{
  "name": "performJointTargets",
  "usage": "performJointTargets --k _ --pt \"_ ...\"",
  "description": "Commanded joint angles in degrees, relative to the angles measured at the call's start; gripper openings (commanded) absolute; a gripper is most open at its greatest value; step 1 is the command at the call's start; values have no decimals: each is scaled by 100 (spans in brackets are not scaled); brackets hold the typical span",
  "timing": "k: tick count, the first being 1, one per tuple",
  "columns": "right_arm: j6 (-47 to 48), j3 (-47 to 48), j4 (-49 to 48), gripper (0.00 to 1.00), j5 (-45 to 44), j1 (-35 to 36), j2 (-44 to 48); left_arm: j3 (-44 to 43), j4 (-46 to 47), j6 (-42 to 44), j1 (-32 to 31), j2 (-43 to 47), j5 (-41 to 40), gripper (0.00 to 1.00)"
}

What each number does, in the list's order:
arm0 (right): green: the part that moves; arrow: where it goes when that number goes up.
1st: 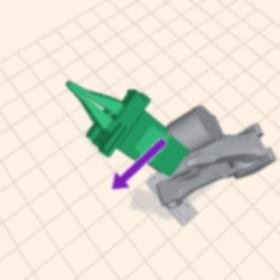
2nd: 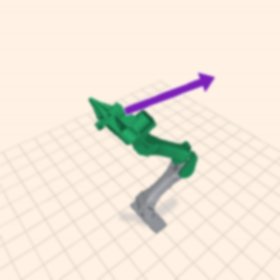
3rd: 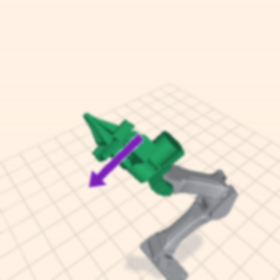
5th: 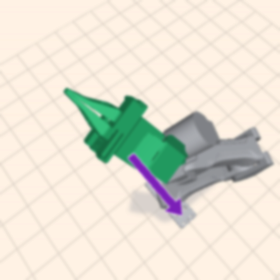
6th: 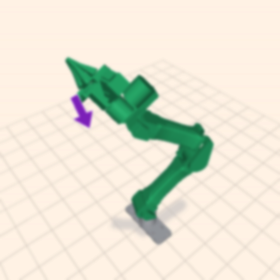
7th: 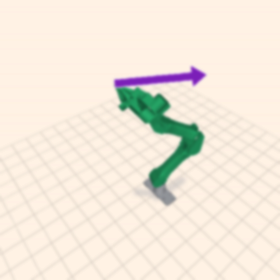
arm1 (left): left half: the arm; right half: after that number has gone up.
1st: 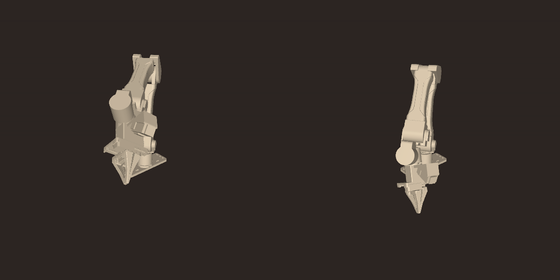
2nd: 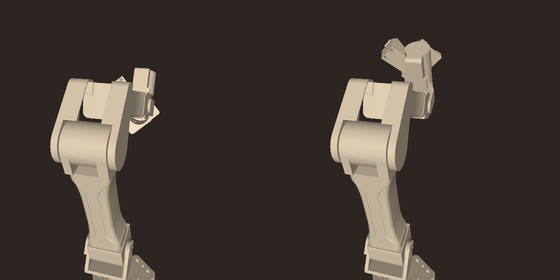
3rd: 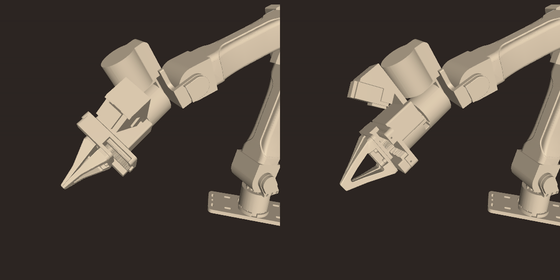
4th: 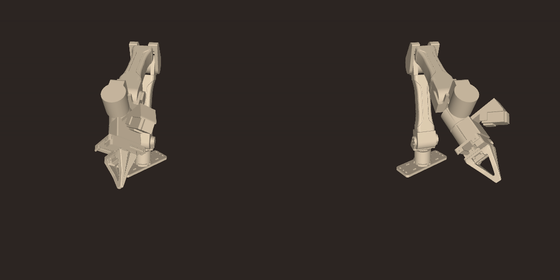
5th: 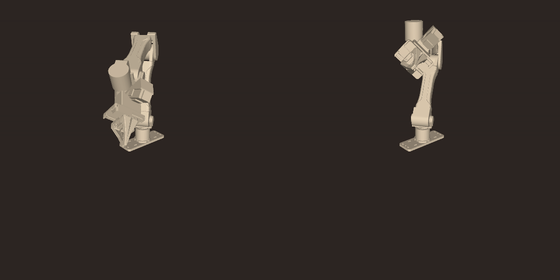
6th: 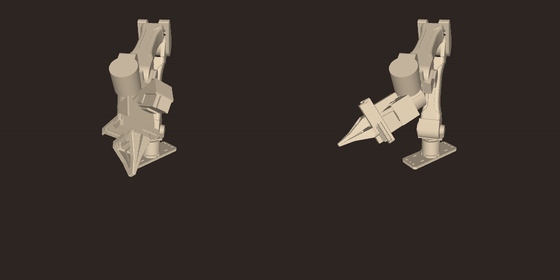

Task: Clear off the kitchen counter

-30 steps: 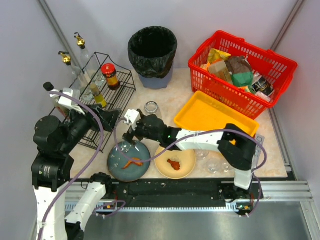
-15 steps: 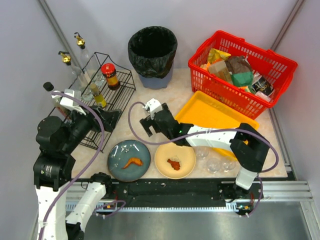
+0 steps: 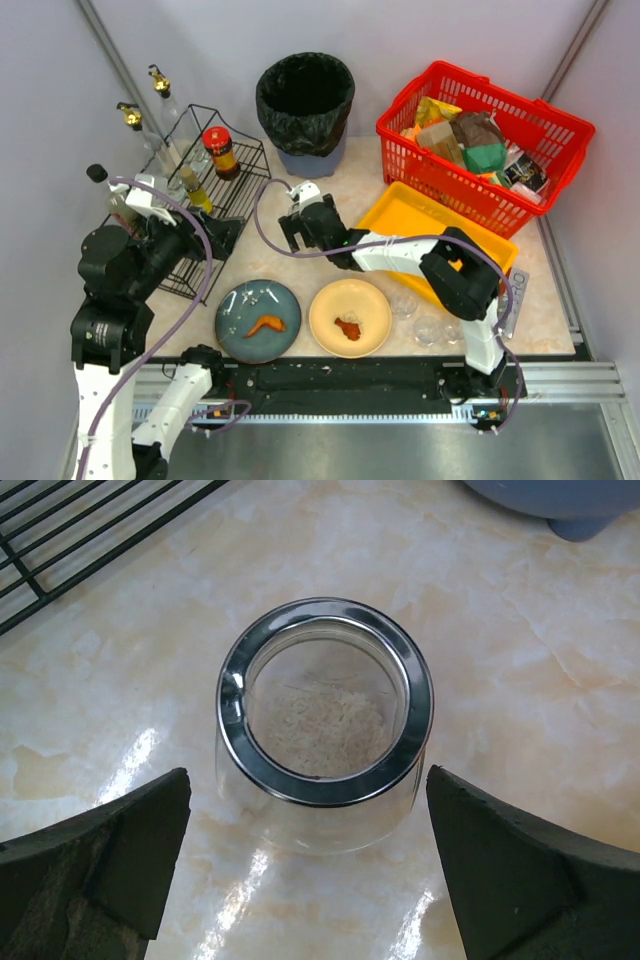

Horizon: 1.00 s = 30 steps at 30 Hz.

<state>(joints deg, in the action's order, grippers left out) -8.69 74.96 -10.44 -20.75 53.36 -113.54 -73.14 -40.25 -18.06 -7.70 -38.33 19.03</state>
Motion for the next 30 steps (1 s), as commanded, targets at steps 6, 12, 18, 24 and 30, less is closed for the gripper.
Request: performJointTargets --k 6,12,18,24,30 --pt "-300 493 -204 98 265 -186 -476 37 228 136 -3 -123 31 99" --pt "-291 546 -301 96 344 -204 -643 20 184 233 -3 -114 -39 99" --pt "-300 537 -336 70 318 -212 -608 28 211 259 -3 -140 5 99" --pt "-221 502 -433 48 414 -221 -486 46 167 347 -3 -140 -48 99" --pt "130 336 -749 40 1097 -221 -249 20 131 400 -3 -122 -75 99"
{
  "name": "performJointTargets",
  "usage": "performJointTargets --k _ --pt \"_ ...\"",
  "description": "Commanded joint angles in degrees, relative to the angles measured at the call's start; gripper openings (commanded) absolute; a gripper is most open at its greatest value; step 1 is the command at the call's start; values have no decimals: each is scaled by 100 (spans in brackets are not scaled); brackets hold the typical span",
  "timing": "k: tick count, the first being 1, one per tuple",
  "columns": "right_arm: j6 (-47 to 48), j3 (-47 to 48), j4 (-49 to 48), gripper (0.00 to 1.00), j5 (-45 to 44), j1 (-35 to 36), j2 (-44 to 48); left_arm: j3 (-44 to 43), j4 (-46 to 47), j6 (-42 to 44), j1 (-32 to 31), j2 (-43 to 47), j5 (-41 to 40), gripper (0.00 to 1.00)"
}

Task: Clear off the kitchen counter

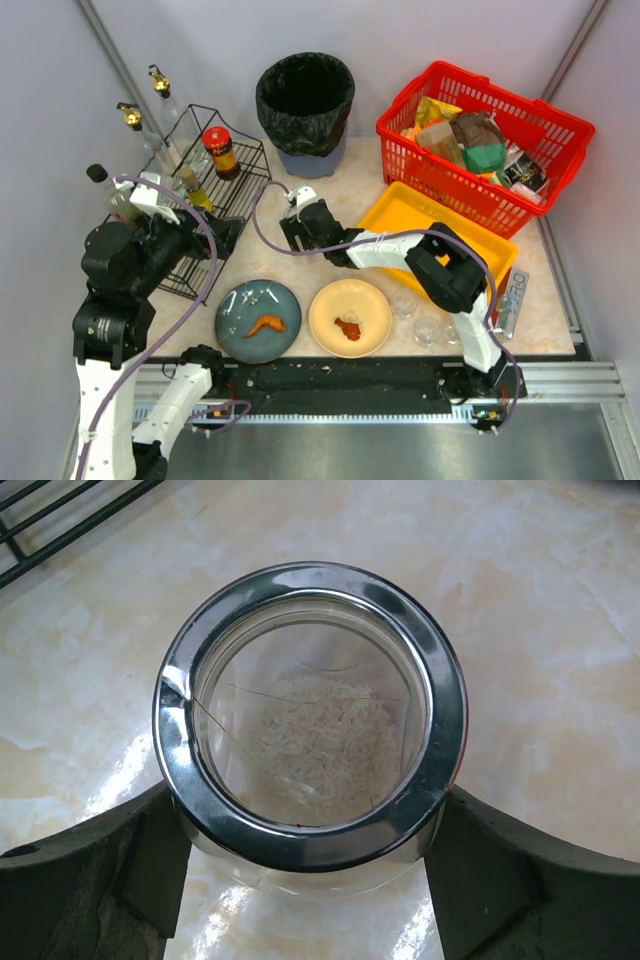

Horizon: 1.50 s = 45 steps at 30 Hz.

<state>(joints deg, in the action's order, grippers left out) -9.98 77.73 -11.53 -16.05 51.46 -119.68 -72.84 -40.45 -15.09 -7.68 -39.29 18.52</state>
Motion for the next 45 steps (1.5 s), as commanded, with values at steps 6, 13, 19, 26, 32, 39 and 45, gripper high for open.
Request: performJointTargets --k 6,13,19,26,32,39,45 --pt "655 118 -869 38 1796 -31 534 -73 195 50 -5 -26 72 99" --pt "760 681 -746 36 2088 39 279 -152 221 -11 -5 -18 116 99" --pt "875 1252 -720 36 2361 66 -143 -152 239 -134 -5 -9 204 99" --pt "963 1788 -658 36 2598 66 -609 -239 239 -275 -5 -105 310 99" --pt "1182 2096 -552 36 2678 83 -908 -336 239 -310 -5 -123 292 99" --pt "1279 2571 -359 36 2642 127 -1260 -371 151 -214 -14 -114 169 99" --pt "1376 2703 -288 36 2563 162 -1304 -380 98 -143 -5 -97 108 99"
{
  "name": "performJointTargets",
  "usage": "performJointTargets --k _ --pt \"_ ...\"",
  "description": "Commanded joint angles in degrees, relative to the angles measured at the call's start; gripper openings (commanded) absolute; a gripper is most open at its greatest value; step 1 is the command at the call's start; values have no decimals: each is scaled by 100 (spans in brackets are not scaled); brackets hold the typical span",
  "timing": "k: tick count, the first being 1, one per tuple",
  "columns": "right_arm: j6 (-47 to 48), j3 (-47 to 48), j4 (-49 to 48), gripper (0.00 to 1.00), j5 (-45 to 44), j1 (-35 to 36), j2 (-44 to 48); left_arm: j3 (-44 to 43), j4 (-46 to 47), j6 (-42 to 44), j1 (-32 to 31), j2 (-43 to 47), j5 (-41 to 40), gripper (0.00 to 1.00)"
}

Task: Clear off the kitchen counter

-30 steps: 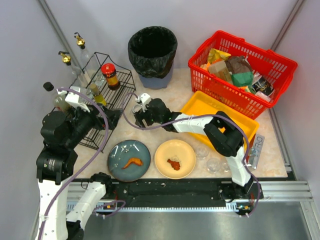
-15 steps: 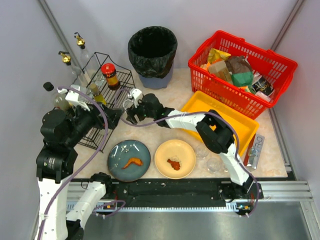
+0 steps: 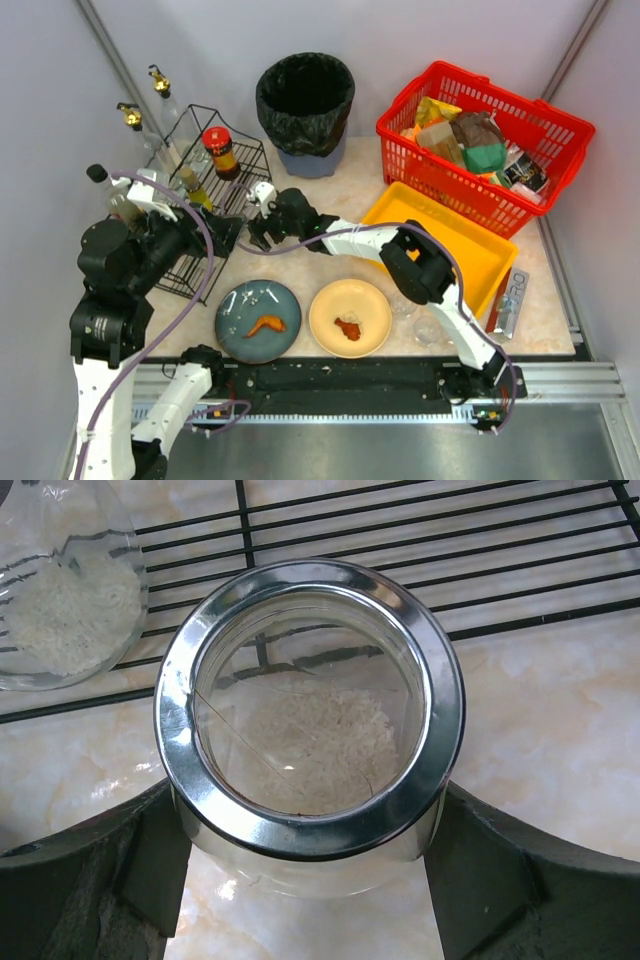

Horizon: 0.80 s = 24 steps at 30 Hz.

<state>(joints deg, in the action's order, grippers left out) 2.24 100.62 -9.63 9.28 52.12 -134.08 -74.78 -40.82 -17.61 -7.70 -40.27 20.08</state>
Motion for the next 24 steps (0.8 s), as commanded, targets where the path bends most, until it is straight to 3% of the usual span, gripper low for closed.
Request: performJointTargets --k 1,8,24 --pt "171 432 -470 37 13 114 137 -186 127 117 -3 10 -48 99" --pt "365 1240 127 37 -216 141 -276 -247 74 196 -3 19 -65 99" --pt "470 1864 93 38 -269 167 -839 -282 30 284 -3 -16 -100 99"
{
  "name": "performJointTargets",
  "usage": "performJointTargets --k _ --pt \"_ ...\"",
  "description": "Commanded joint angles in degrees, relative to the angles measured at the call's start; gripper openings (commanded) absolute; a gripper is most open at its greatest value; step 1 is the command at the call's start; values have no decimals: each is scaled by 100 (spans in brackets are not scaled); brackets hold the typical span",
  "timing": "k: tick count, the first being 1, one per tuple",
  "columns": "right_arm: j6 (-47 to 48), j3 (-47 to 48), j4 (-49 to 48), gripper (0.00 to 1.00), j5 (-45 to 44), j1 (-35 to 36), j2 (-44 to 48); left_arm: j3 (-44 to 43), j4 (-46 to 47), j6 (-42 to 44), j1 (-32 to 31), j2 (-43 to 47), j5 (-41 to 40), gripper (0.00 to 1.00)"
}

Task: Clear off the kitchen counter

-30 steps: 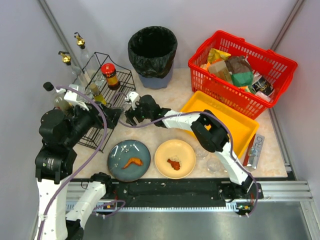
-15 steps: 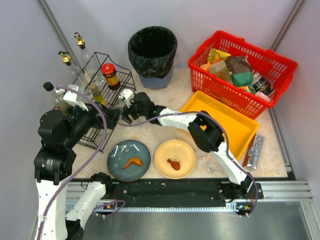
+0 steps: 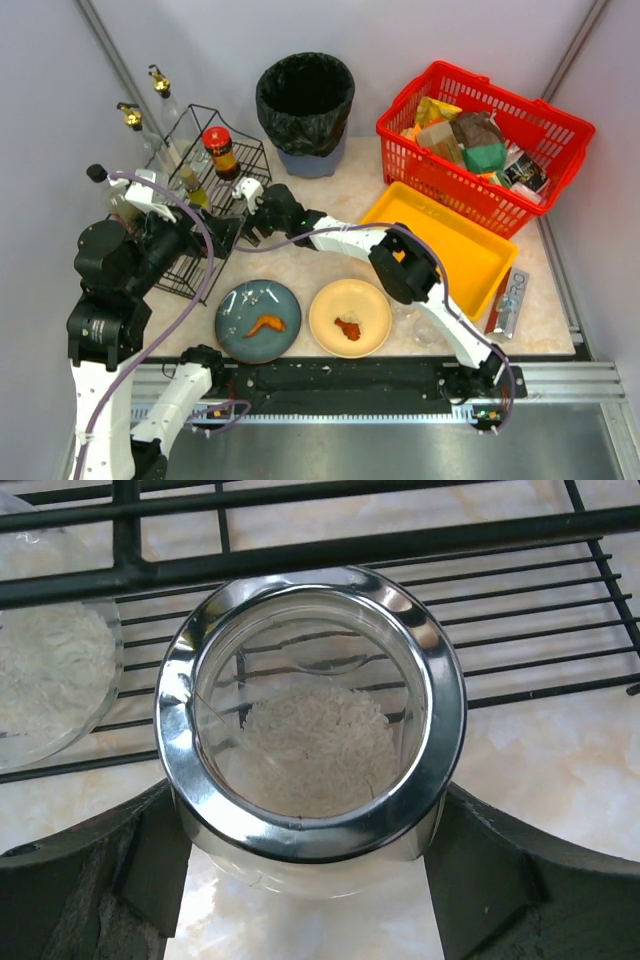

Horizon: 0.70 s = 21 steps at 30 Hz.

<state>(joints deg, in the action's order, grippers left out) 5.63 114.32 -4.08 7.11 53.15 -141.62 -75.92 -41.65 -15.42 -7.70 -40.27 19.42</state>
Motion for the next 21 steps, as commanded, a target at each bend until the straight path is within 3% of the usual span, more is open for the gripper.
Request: performJointTargets --k 1,10,21 --pt "158 529 -497 39 -52 64 -120 -151 122 65 -3 -16 -35 99" --pt "149 1276 -339 43 -61 56 -577 -90 183 39 -3 -51 0 99" --pt "-132 1892 -251 60 -79 56 -929 -116 192 13 -3 -25 35 99"
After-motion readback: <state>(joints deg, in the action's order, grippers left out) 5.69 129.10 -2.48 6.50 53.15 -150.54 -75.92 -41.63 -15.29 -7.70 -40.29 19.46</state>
